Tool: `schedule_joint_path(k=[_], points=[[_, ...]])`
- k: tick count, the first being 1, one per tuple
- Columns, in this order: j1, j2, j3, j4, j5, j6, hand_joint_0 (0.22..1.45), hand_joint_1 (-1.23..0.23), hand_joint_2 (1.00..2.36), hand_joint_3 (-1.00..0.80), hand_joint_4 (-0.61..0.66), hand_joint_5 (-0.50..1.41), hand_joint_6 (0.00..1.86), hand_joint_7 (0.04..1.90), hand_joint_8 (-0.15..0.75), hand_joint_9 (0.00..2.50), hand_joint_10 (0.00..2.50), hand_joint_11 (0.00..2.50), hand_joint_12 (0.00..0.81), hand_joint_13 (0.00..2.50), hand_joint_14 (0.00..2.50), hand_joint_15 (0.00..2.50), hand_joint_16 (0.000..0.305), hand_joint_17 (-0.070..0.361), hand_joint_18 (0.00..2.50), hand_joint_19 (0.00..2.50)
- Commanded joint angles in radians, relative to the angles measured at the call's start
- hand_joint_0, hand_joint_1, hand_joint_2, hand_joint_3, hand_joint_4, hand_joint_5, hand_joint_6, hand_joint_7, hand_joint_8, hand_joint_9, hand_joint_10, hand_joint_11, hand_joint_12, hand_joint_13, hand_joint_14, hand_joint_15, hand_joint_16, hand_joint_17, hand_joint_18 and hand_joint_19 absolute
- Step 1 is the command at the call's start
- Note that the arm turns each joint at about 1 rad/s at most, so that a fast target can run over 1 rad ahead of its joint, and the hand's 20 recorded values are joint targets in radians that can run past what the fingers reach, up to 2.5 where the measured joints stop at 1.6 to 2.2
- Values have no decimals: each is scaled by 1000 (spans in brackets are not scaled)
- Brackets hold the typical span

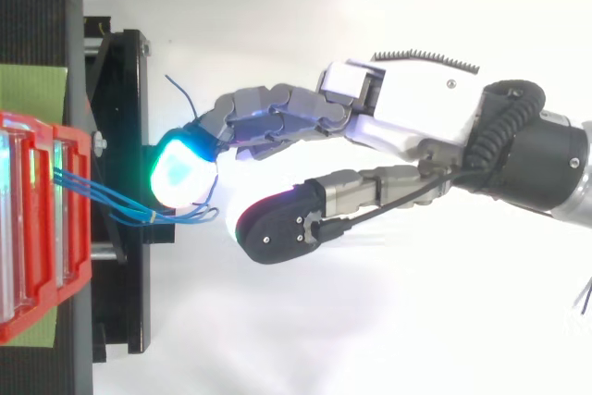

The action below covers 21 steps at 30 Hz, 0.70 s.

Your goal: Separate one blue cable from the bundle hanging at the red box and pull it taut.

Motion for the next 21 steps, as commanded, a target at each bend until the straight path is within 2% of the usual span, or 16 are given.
schedule_joint_path(k=[1,4,10,14,18,21], points=[[2,-22,6,16,-2,-2,539,-488,1000,-500,209,-213,503,804,246,439,7,184,298,273,1,39,43,97,338,391],[-3,-42,21,24,-3,12,539,-489,1000,-500,209,-213,503,799,247,440,5,180,299,273,0,36,43,97,338,391],[-2,-40,29,22,-3,16,541,-488,1000,-500,205,-212,503,802,245,436,6,176,298,274,2,35,43,97,339,391],[0,-42,43,22,-5,13,549,-562,1000,-500,206,-209,503,804,246,444,6,181,298,284,1,45,43,96,356,393],[-2,-42,64,24,-14,7,556,-624,1000,-500,209,-207,503,811,242,448,7,183,299,306,2,54,42,95,364,399],[-2,-42,81,24,-40,-25,558,-662,1000,-500,211,-206,503,811,242,453,7,187,301,320,2,65,42,95,370,398]])
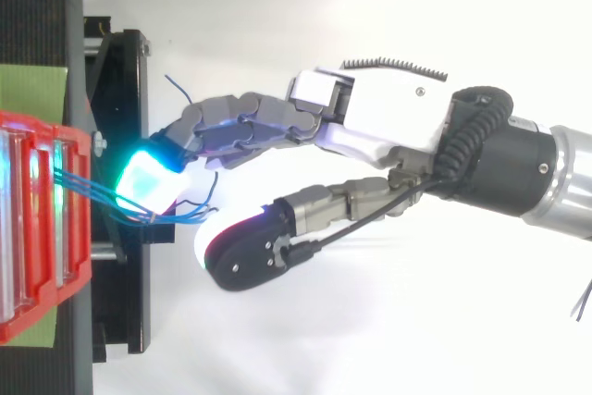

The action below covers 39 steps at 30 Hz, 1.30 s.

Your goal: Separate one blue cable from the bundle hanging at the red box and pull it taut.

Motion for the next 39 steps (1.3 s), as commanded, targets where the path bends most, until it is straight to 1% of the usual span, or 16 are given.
schedule_joint_path(k=[1,8,10,12,14,17,21,31,36,39], points=[[2,0,16,3,-21,-34,559,-676,1000,-500,209,-206,503,811,241,455,7,196,301,323,2,69,42,95,372,398],[5,-6,14,5,-17,-41,564,-701,1000,-500,212,-202,503,824,239,459,7,198,302,337,3,73,42,95,386,399],[8,-8,14,3,-17,-41,569,-685,1000,-500,214,-202,503,827,238,466,7,198,301,337,3,74,42,95,386,408],[8,-8,14,3,-17,-41,571,-663,1000,-500,215,-200,503,829,239,469,7,198,300,340,3,72,42,95,387,407],[8,-17,14,2,-21,-37,572,-639,1000,-500,221,-198,503,835,239,475,7,194,299,344,3,73,42,95,390,415],[5,-22,14,5,-23,-31,574,-601,1000,-500,227,-192,503,843,242,491,7,204,300,355,3,81,42,94,400,424],[8,-25,14,5,-23,-28,579,-599,1000,-500,241,-183,503,870,247,518,7,199,301,397,4,99,42,94,431,416],[12,-23,16,10,-18,-28,609,-630,1000,-500,253,-158,503,990,257,613,9,267,300,509,7,164,40,90,489,437],[12,-23,16,10,-18,-31,622,-604,1006,-433,229,-144,503,1084,266,669,11,305,300,561,8,192,40,89,532,447],[18,-25,16,16,-18,-32,627,-594,1009,-414,212,-139,503,1122,273,689,11,322,304,581,9,214,40,90,547,461]])
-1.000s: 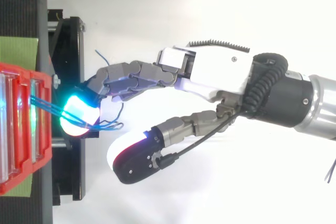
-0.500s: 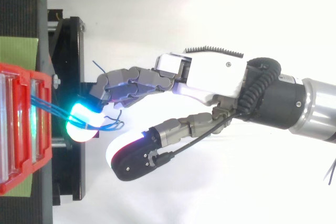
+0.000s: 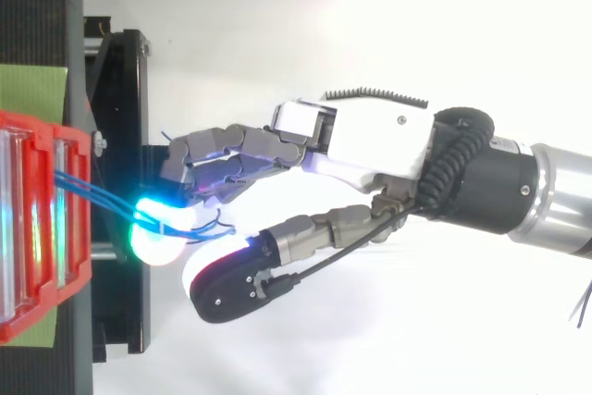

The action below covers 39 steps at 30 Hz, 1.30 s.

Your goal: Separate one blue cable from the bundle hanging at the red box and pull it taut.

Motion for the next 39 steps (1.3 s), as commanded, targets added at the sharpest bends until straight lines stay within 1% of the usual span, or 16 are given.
schedule_joint_path(k=[1,7,10,16,18,19,22,24,27,28,29,30,32,34,35,39], points=[[6,-1,0,7,0,-2,628,-593,1008,-418,201,-134,503,1149,277,702,12,326,303,585,8,206,40,90,554,460],[10,-1,0,7,3,-2,627,-588,1007,-421,151,-119,501,1266,278,739,12,350,304,621,9,225,40,90,579,459],[12,-1,0,9,5,-2,624,-586,1008,-421,151,-116,516,1304,285,758,13,369,304,629,10,233,40,90,588,465],[16,0,2,4,8,1,623,-582,1009,-410,146,-133,614,1186,291,788,16,390,306,654,10,245,40,90,603,470],[16,0,8,-5,8,1,625,-579,1010,-402,144,-136,624,1194,292,794,14,412,309,660,10,249,40,90,606,472],[18,0,9,-6,8,1,626,-573,1011,-385,134,-142,648,1153,291,795,15,404,310,666,10,247,40,90,610,471],[18,0,9,-8,8,2,625,-566,1015,-344,117,-151,676,1161,295,798,17,425,312,670,10,254,40,90,614,472],[18,0,9,-9,6,2,627,-564,1017,-314,130,-164,720,1080,294,785,14,433,313,671,10,260,40,91,618,469],[18,0,9,-11,2,2,625,-576,1019,-283,138,-175,749,1064,293,778,15,465,316,672,11,262,40,91,619,464],[16,2,9,-16,-1,4,624,-610,1020,-275,144,-187,780,1037,295,769,15,468,318,672,11,265,41,91,619,470],[18,7,11,-23,-4,5,628,-642,1020,-265,155,-204,823,967,295,766,18,480,318,674,10,264,41,91,620,459],[18,10,11,-34,-12,7,628,-646,1020,-263,157,-207,830,954,295,765,15,481,318,674,11,264,41,91,620,460],[16,13,11,-39,-13,9,636,-664,1020,-267,152,-211,843,941,290,759,18,505,317,673,10,263,41,91,620,455],[18,26,11,-65,-18,13,643,-677,1019,-279,154,-214,850,925,289,756,18,511,317,673,11,267,41,91,620,454],[18,33,11,-83,-18,15,647,-683,1019,-288,154,-214,852,917,288,755,16,512,317,672,11,270,41,91,619,462],[18,48,11,-114,-18,15,667,-711,1015,-335,152,-220,859,890,288,750,18,527,319,677,11,277,40,91,621,453]])
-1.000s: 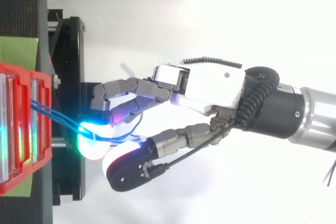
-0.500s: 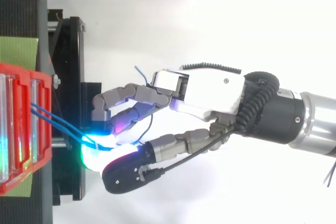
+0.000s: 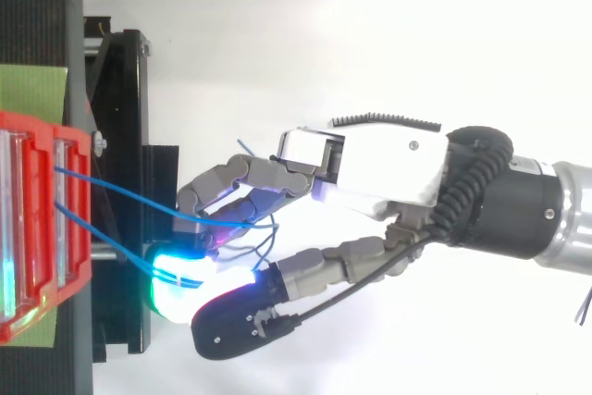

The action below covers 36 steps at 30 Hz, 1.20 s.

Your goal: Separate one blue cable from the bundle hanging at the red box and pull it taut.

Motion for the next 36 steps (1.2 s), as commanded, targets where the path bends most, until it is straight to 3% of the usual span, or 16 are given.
schedule_joint_path(k=[1,8,12,17,23,29,36], points=[[1,18,0,-41,-1,1,675,-728,1014,-356,149,-220,860,877,288,750,16,537,321,678,11,277,40,91,622,453],[-4,30,0,-90,-4,1,711,-742,1000,-500,161,-223,866,869,283,754,19,562,315,691,13,283,40,90,633,435],[-4,30,0,-93,1,1,638,-747,1000,-500,177,-222,868,868,281,760,16,559,317,691,12,286,40,90,632,450],[-13,28,0,-91,2,-1,552,-580,1000,-500,192,-217,842,864,293,781,16,543,326,701,12,294,42,94,638,469],[-17,27,0,-87,2,-4,614,-450,1000,-500,150,-204,845,923,295,832,16,542,319,717,12,304,40,91,637,485],[-27,10,0,-45,-4,-4,632,-610,1018,-299,147,-220,886,939,298,798,19,610,326,711,12,303,41,92,644,486],[-30,10,0,-39,-4,-13,676,-721,1017,-317,102,-236,908,876,291,770,20,672,328,710,13,333,41,93,652,480]])
